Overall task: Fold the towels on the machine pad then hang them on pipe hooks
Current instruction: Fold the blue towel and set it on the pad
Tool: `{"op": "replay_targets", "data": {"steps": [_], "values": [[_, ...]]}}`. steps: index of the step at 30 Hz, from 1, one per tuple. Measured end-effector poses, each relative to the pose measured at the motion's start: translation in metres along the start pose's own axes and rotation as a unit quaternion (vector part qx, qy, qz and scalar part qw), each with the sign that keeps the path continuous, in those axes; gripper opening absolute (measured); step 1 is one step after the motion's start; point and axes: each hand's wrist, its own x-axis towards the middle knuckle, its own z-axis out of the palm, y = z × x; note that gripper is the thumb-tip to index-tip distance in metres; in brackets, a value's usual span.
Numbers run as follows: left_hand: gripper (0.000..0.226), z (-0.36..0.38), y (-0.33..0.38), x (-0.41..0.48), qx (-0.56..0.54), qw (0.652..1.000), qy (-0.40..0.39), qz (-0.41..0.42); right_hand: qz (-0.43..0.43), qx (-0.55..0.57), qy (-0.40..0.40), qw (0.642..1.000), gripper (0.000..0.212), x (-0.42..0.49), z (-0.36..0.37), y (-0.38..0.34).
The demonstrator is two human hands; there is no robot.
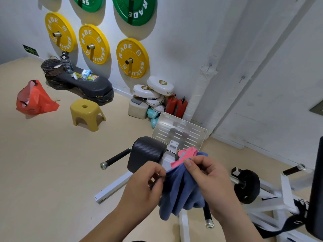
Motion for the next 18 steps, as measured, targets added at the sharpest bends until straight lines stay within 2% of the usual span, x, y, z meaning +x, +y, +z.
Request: {"op": "replay_targets", "data": {"steps": [5, 10, 13, 18], "values": [[0.017, 0.007, 0.005, 0.006, 0.011, 0.997, -0.002, 0.075, -0.019, 0.013, -0.012, 1.0, 0.02, -0.002, 0.001, 0.0], [0.014, 0.016, 0.008, 0.007, 0.008, 0.998, -0.02, 0.065, -0.032, 0.023, -0.065, 0.997, 0.016, -0.006, -0.001, -0.003], [0.007, 0.019, 0.007, 0.005, 0.002, 0.998, -0.029, 0.059, -0.045, 0.039, -0.061, 0.996, 0.018, -0.006, -0.005, -0.003], [0.014, 0.027, 0.014, 0.006, -0.049, 0.997, -0.033, 0.047, -0.048, 0.039, -0.087, 0.994, 0.02, -0.005, -0.013, -0.003]]}}
